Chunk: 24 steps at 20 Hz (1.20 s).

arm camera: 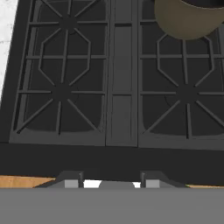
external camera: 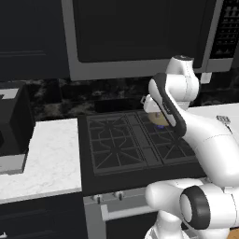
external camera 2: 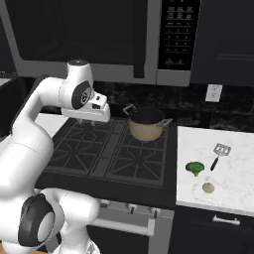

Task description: Put the garlic and broccoli in the pot. Retrieve the spatula and lightly stir the vegetables in the pot.

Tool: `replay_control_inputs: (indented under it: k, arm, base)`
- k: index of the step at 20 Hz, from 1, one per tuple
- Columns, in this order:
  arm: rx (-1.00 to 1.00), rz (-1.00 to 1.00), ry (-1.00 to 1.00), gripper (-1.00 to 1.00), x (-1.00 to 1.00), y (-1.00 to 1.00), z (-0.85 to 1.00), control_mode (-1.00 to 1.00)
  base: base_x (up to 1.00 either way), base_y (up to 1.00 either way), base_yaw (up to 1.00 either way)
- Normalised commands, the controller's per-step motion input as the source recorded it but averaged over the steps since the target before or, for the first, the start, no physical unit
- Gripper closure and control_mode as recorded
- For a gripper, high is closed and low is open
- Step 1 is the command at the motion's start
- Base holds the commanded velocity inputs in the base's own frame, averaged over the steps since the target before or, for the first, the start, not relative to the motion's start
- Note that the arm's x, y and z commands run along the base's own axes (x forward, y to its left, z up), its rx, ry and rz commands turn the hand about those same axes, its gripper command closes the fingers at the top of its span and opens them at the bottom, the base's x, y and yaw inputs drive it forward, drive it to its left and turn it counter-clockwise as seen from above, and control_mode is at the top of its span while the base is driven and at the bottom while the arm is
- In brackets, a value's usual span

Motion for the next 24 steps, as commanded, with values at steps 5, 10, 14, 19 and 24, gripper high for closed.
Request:
replay_control_inputs:
  k: [5, 10, 14, 19, 24]
  arm:
    - [0.00, 0.00, 0.00, -1.00, 0.00, 0.00, 0.00, 1.00]
    - [0.00, 0.00, 0.00, -1.00, 0.00, 0.00, 0.00, 1.00]
    - [0.00, 0.00, 0.00, -1.00, 0.00, 0.00, 0.00, 1.00]
    - [0.00, 0.00, 0.00, -1.00, 0.00, 0.00, 0.00, 1.00]
    - [0.00, 0.00, 0.00, -1.00, 0.00, 0.00, 0.00, 1.00]
  base:
    - [0.00, -0.10, 0.00]
    - [0.00, -0.71, 0.00]
    - [0.00, -0.80, 0.00]
    - [0.01, -0.74, 0.00]
    - [0.39, -0.32, -0.01]
